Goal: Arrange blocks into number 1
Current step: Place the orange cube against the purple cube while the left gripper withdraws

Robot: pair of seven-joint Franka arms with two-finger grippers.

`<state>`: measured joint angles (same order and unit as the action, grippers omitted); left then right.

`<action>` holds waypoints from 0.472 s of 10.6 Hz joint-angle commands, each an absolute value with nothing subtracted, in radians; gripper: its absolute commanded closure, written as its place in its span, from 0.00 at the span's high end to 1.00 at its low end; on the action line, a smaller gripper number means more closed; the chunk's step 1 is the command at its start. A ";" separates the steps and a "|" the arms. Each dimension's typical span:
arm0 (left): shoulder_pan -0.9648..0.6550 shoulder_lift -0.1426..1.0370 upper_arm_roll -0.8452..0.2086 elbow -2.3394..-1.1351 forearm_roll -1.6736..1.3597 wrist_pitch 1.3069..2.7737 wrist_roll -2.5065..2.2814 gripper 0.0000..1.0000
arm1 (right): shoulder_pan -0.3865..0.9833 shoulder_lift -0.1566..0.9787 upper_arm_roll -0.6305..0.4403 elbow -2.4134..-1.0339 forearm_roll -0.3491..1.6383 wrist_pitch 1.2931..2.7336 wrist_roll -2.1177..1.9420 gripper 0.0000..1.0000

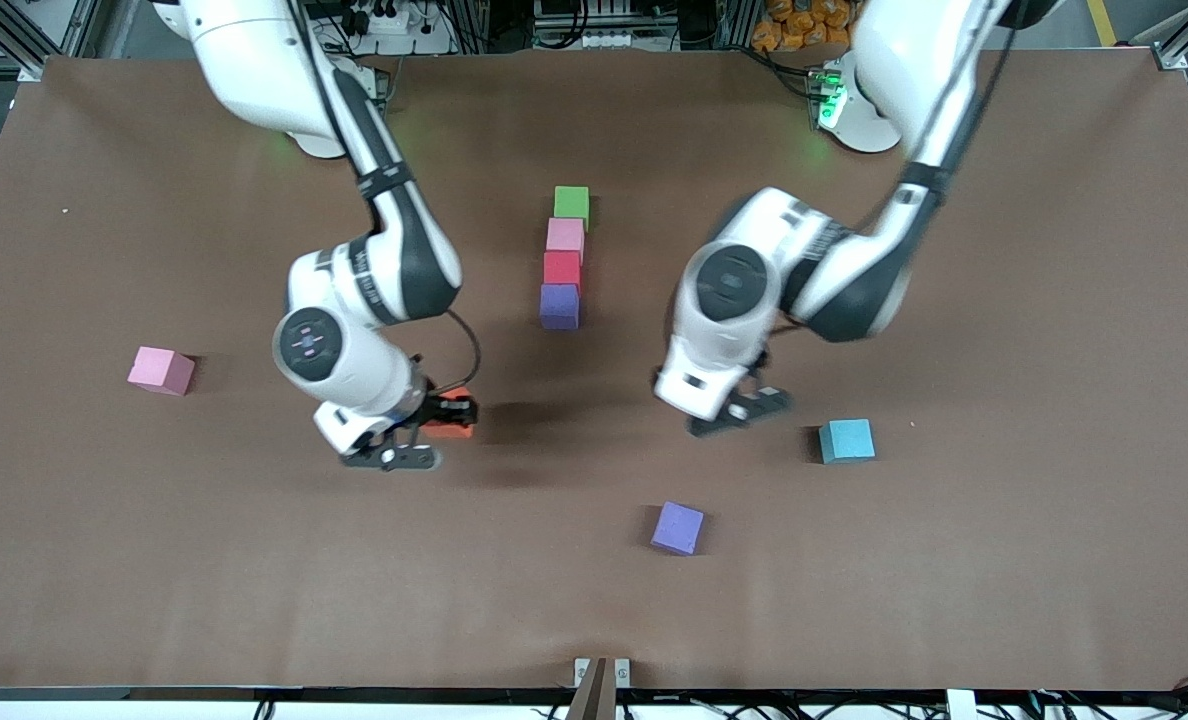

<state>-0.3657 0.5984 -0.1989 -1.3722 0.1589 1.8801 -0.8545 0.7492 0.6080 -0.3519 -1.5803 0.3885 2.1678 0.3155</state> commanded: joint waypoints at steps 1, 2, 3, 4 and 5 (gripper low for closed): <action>-0.235 0.540 -0.210 -1.399 0.173 1.850 -0.715 1.00 | 0.857 0.595 -0.359 -1.649 0.390 2.261 0.453 0.00; -0.191 0.522 -0.210 -1.407 0.175 1.836 -0.651 1.00 | 0.892 0.604 -0.360 -1.655 0.388 2.275 0.498 0.00; -0.142 0.496 -0.215 -1.432 0.175 1.836 -0.593 1.00 | 0.916 0.612 -0.360 -1.657 0.376 2.275 0.532 0.00; -0.093 0.454 -0.221 -1.489 0.170 1.839 -0.562 1.00 | 0.940 0.617 -0.359 -1.663 0.348 2.275 0.567 0.00; -0.046 0.404 -0.222 -1.567 0.158 1.868 -0.557 1.00 | 0.966 0.618 -0.359 -1.681 0.325 2.286 0.610 0.00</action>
<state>-0.1047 0.5098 -0.2029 -1.4202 0.1624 1.8402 -0.5791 0.9376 0.6226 -0.3513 -1.6516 0.3626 2.2653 0.5499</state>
